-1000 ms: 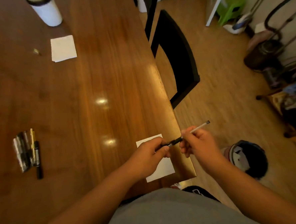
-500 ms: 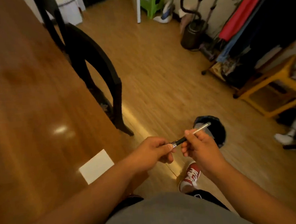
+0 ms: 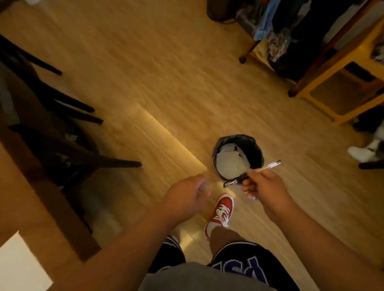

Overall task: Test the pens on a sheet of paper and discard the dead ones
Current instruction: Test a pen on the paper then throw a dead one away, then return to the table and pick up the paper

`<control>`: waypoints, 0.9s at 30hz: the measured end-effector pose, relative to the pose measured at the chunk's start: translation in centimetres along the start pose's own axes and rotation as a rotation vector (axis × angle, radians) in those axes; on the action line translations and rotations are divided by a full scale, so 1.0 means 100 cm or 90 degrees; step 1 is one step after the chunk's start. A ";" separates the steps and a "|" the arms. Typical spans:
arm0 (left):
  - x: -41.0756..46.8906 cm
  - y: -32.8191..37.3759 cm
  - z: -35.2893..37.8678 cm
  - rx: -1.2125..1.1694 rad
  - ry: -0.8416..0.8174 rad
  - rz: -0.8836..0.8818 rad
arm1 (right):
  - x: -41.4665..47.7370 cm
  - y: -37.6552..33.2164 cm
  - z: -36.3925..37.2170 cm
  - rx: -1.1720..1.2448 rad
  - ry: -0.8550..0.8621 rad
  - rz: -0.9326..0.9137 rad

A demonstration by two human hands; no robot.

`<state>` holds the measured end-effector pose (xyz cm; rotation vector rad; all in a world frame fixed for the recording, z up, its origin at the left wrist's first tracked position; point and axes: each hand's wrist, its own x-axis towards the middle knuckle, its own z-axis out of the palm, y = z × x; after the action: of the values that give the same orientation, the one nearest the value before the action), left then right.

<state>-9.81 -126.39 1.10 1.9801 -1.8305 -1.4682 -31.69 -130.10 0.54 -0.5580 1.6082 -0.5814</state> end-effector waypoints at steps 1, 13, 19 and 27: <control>0.006 -0.010 0.008 0.023 -0.003 -0.015 | 0.021 0.009 -0.004 -0.010 0.015 0.025; 0.106 -0.152 0.111 0.037 -0.112 -0.267 | 0.267 0.137 0.007 -0.027 0.087 0.277; 0.170 -0.212 0.133 0.045 -0.121 -0.276 | 0.341 0.175 0.014 -0.093 0.103 0.347; 0.176 -0.247 0.119 0.100 -0.143 -0.222 | 0.332 0.169 0.022 -0.184 0.093 0.334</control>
<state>-2.51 -127.15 -30.62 2.3988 -1.7973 -1.7515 -33.54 -139.19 -35.64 -0.2838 1.8989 0.0032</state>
